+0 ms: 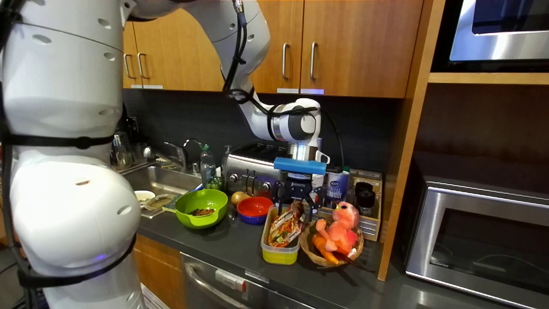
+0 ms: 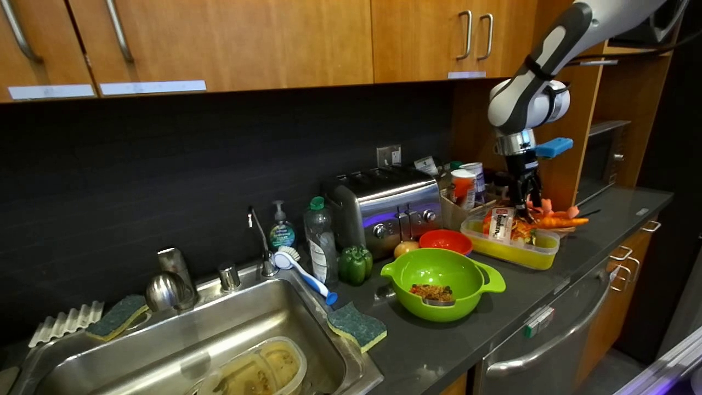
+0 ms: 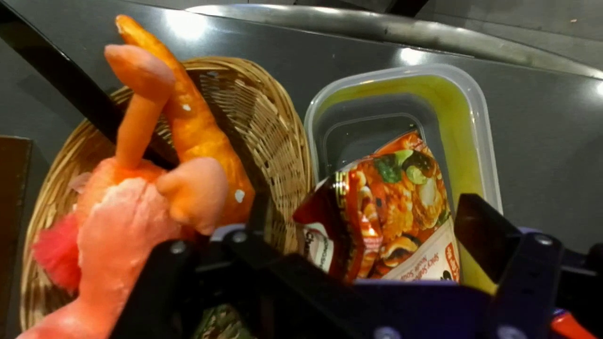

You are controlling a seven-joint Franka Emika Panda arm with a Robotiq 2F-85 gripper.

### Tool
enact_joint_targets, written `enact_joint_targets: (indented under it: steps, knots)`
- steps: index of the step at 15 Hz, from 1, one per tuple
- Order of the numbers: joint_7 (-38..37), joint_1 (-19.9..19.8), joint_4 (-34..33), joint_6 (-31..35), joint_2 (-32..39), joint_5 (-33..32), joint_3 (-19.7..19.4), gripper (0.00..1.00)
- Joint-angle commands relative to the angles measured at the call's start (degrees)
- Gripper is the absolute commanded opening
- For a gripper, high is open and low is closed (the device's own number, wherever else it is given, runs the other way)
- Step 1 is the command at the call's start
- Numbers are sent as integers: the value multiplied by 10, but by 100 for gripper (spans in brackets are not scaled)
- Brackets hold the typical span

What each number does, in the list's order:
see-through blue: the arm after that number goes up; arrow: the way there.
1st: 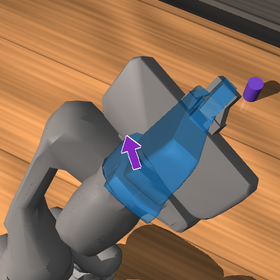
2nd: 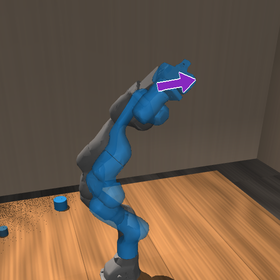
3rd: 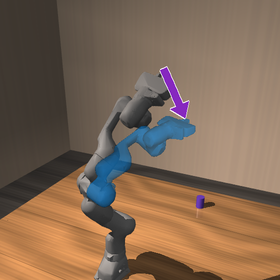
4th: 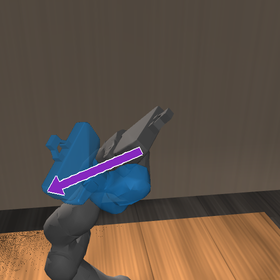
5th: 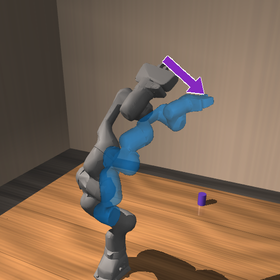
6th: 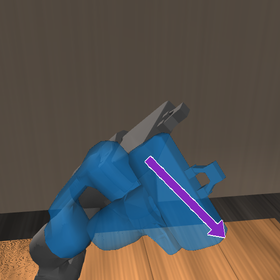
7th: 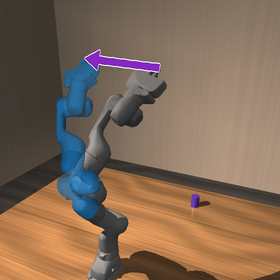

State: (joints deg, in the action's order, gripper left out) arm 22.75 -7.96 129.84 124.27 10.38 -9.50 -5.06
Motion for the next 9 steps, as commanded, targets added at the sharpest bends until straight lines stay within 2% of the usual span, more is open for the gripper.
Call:
enact_joint_targets:
  steps: [1, 2, 4, 5, 9]
  knots:
    - [80, -14, -25, -36, 21, 34, 5, 96]
    - [95, -17, -29, -43, 25, 39, 5, 73]
    - [116, -21, -37, -55, 31, 44, 6, 69]
    - [125, -22, -39, -59, 32, 46, 5, 64]
    - [146, -25, -48, -70, 35, 47, 5, 33]
